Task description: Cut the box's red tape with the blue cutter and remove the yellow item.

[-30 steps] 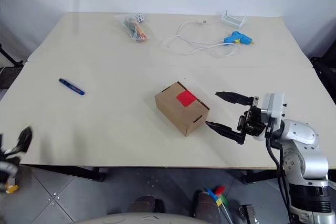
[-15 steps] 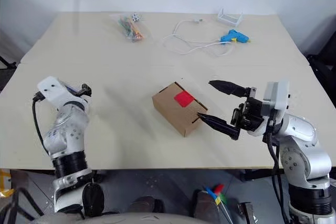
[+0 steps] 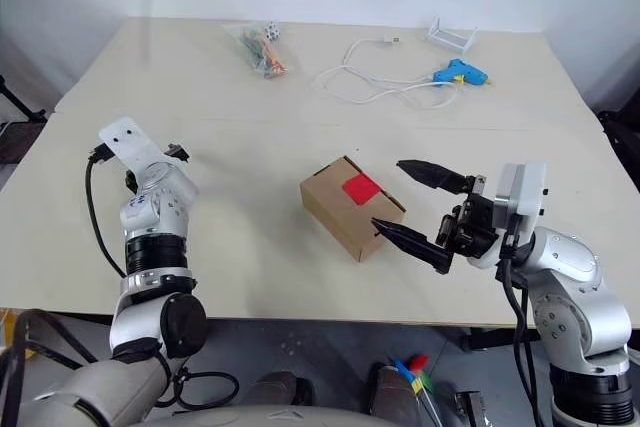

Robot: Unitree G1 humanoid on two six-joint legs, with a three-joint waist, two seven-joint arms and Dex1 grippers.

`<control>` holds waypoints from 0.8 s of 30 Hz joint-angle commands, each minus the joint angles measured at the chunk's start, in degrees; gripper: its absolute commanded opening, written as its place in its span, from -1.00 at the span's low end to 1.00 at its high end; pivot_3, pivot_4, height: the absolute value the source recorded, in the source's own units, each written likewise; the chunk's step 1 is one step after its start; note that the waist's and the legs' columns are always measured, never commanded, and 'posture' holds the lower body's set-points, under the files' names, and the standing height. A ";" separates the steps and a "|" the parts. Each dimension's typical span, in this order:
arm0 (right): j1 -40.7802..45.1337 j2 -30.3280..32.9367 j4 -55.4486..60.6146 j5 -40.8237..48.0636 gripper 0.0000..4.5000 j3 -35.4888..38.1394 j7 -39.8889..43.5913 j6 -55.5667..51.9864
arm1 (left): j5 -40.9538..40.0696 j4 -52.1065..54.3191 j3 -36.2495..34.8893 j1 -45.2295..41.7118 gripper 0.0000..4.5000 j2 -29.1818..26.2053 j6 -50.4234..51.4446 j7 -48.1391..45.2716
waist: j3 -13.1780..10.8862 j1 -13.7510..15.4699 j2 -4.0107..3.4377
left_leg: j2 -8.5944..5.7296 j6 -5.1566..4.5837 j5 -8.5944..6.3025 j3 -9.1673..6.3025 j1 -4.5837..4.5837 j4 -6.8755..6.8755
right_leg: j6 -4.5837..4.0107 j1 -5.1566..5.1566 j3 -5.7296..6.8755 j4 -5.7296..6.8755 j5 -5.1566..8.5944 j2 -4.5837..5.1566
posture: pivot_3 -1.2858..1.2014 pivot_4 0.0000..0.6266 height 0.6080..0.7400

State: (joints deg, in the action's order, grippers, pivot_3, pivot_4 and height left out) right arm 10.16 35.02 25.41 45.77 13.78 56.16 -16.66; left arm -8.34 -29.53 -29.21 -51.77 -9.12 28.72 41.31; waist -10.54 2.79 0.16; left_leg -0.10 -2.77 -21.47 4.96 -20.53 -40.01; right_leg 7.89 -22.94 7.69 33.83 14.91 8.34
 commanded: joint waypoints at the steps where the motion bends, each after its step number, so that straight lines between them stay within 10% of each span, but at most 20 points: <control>1: 0.03 -0.15 2.49 1.46 1.00 0.20 -0.64 -0.18 | 2.22 -2.16 0.39 -3.02 0.99 -1.96 -2.65 3.77 | 0.00 -0.01 0.00 | 0.00 0.00 0.00 0.00 0.00 0.00 | 0.00 0.00 0.00 0.00 0.00 0.00 | 0.03 -0.52 1.00; 14: 0.30 -0.55 3.16 1.09 1.00 0.36 -3.01 0.12 | -0.47 -16.07 -1.56 -6.54 0.99 -5.12 -5.97 4.31 | 0.00 -0.05 0.00 | -0.03 -0.01 0.01 0.02 0.01 0.00 | 0.05 0.01 -0.01 0.01 -0.03 0.00 | 0.03 -0.52 1.00; 24: -1.21 -0.82 4.80 0.92 1.00 0.50 -4.56 0.29 | -1.84 -19.18 -2.00 -5.02 -0.20 -4.98 -6.99 4.40 | 0.00 -0.08 0.00 | -0.03 -0.01 0.01 0.05 0.12 -0.01 | 0.05 0.09 -0.07 0.03 -0.03 0.01 | 0.03 -0.52 1.00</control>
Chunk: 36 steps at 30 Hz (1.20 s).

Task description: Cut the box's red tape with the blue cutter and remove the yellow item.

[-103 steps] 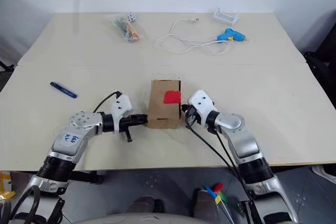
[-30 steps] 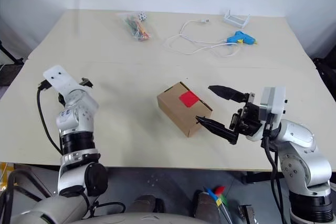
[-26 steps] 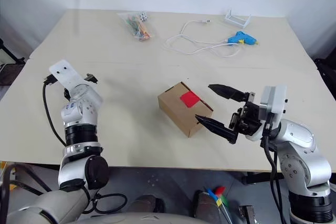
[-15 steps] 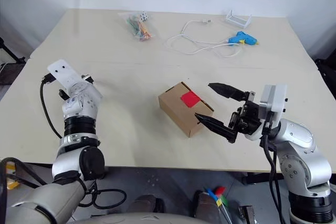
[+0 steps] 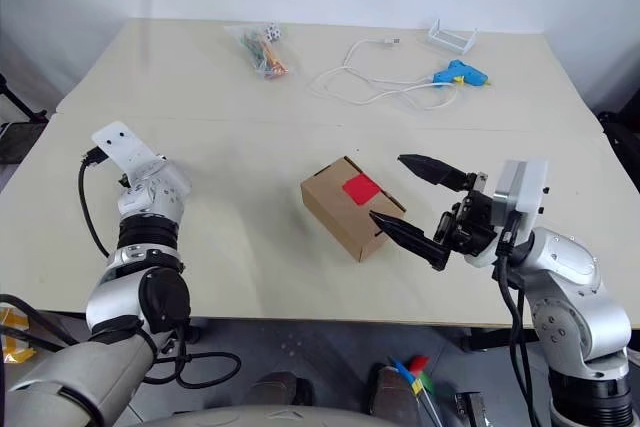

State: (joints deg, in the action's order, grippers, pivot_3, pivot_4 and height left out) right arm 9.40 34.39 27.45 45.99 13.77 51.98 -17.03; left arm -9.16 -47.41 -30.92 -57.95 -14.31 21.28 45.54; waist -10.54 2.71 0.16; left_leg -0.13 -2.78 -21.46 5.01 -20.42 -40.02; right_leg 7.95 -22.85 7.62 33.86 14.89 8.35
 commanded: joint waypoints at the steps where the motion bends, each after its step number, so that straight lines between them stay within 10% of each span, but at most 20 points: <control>1: -0.57 -0.18 2.85 0.68 1.00 0.50 -0.45 0.69 | -1.06 -1.32 -0.28 1.26 -0.35 0.24 0.39 0.15 | 0.00 0.01 0.00 | 0.00 0.00 0.00 0.00 0.01 0.00 | 0.00 0.01 0.00 0.00 0.00 0.00 | 0.03 -0.52 1.00; 5: -0.85 0.03 3.02 0.72 1.00 0.57 -0.62 0.70 | -1.55 -0.94 -0.54 1.78 -0.81 0.61 0.15 -0.09 | 0.01 0.00 -0.01 | 0.00 -0.01 0.00 0.01 0.03 0.00 | 0.00 0.03 -0.02 0.00 0.00 0.00 | 0.03 -0.52 1.00; 13: -0.85 0.29 3.09 0.94 1.00 0.73 -0.67 0.38 | -1.14 5.42 2.20 4.38 -0.81 0.59 1.01 -4.83 | 0.01 -0.01 -0.02 | 0.00 -0.01 0.00 0.03 0.09 0.00 | 0.00 0.06 -0.04 0.01 0.00 0.02 | 0.03 -0.52 1.00; 22: -2.21 3.05 4.28 3.34 1.00 3.39 0.54 -1.42 | -22.36 47.50 11.47 33.44 -0.81 -21.88 11.32 -72.46 | 0.00 -2.66 -0.06 | 0.15 0.15 -0.08 0.04 -0.03 0.10 | -0.04 -0.23 -0.01 0.05 0.02 -0.10 | 0.03 -0.52 1.00; 27: -4.87 5.16 5.09 4.69 1.00 5.29 1.59 -2.73 | -12.78 50.17 19.21 46.67 -0.81 -38.89 -8.73 -100.32 | -0.09 -2.83 -0.27 | 0.15 0.16 -0.09 0.24 0.00 0.10 | -0.18 -0.22 -0.06 0.00 0.11 -0.16 | 0.03 -0.52 1.00; 36: -11.42 9.20 9.13 6.39 1.00 6.66 2.93 -6.05 | -0.74 47.75 34.24 40.18 -0.81 -40.12 -28.43 -113.99 | -0.16 -1.23 -0.44 | 0.09 0.04 -0.09 0.42 -0.03 0.09 | -0.39 -0.37 -0.11 0.03 0.22 0.18 | 0.03 -0.52 1.00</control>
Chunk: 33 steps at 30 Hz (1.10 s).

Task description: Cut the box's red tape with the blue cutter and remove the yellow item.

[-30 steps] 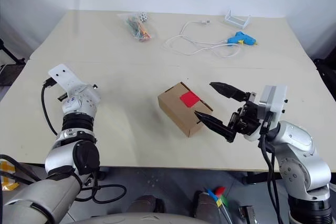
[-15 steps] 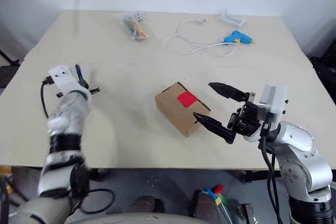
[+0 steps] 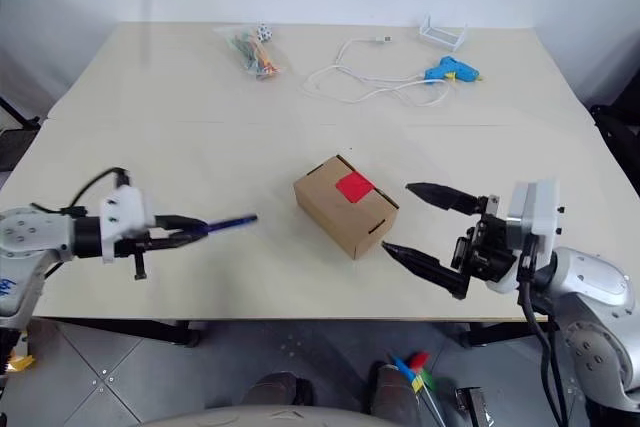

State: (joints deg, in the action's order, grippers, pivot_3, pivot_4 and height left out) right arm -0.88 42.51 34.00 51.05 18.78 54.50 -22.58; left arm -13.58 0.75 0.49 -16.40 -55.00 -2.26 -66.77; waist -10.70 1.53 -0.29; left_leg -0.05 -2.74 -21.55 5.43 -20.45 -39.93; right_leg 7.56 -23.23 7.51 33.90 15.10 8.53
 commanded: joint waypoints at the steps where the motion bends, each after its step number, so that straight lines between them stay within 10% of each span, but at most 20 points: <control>1: -2.76 1.96 3.53 0.17 1.00 1.16 0.21 -1.27 | 5.51 -0.41 5.31 -2.78 -0.81 2.29 -5.06 -1.25 | 0.00 -0.08 0.00 | 0.01 -0.02 -0.02 0.03 -0.02 0.00 | 0.01 -0.03 0.03 0.04 -0.01 -0.02 | 0.03 -0.52 1.00; 9: -13.91 6.13 13.82 -3.38 1.00 -3.43 -4.83 -7.88 | 21.82 7.32 20.07 -9.07 -0.81 12.75 6.76 3.28 | 0.10 0.66 -0.15 | -0.09 -0.27 -0.06 0.09 -0.19 -0.10 | 0.31 -0.12 0.05 0.04 -0.17 -0.04 | 0.03 -0.52 1.00; 22: -1.89 3.51 9.67 -17.95 -0.96 -21.16 -13.87 -12.01 | 22.59 28.26 29.70 -9.54 -0.81 19.40 41.33 1.28 | 0.14 1.42 -0.16 | -0.12 -0.50 -0.18 -0.19 0.06 -0.23 | 0.41 0.50 0.00 -0.39 -0.23 0.02 | 0.03 -0.52 1.00; 33: 3.75 3.24 1.17 -27.59 -0.99 -29.35 -12.29 -11.14 | 25.13 26.80 34.55 -12.70 -0.81 19.75 45.58 5.47 | 0.14 1.57 -0.16 | -0.18 -0.55 -0.16 -0.21 0.03 -0.28 | 0.42 0.61 0.05 -0.46 -0.22 0.03 | 0.03 -0.52 1.00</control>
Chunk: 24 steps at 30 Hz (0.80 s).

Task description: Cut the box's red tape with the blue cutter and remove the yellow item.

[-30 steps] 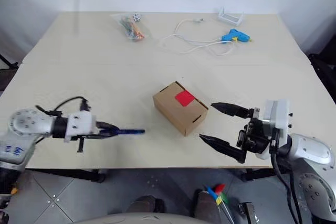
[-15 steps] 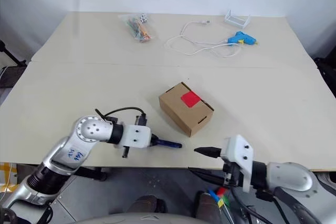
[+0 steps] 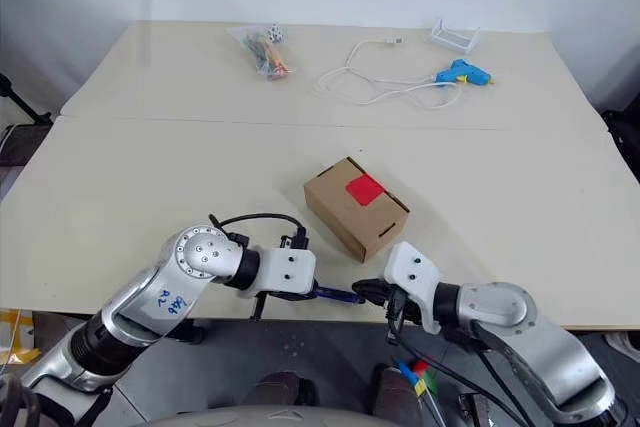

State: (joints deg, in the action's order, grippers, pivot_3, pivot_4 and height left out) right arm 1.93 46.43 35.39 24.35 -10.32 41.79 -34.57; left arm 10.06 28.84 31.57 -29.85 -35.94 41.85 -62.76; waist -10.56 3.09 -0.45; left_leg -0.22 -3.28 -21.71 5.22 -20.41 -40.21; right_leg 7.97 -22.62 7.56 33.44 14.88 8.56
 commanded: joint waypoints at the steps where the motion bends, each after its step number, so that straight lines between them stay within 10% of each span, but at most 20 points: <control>1: 1.37 -0.84 -0.81 -1.53 -0.99 -0.87 1.02 1.39 | 1.73 -1.54 3.79 0.47 -0.81 1.01 1.67 1.98 | 0.00 0.01 0.00 | 0.00 -0.01 0.00 0.00 0.00 -0.02 | 0.00 0.02 -0.01 -0.01 0.00 0.00 | 0.03 -0.52 1.00; 24: 5.34 -10.36 -4.99 -3.65 -0.99 -7.16 3.50 0.31 | 1.39 -0.97 3.66 -0.61 -0.81 0.12 1.88 3.43 | 0.05 -0.39 -0.03 | 0.02 0.00 0.07 -0.08 0.07 -0.16 | -0.02 0.10 -0.05 0.07 0.00 0.05 | 0.03 -0.52 1.00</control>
State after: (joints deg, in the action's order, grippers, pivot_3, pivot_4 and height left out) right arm 7.82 35.43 27.99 19.50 -19.46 44.57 -34.19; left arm 11.16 28.79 33.63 -31.29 -34.94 43.38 -59.37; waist -10.51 2.70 -0.48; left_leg -0.20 -3.28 -21.65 5.15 -20.35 -40.36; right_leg 7.96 -22.52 7.51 33.50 14.88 8.61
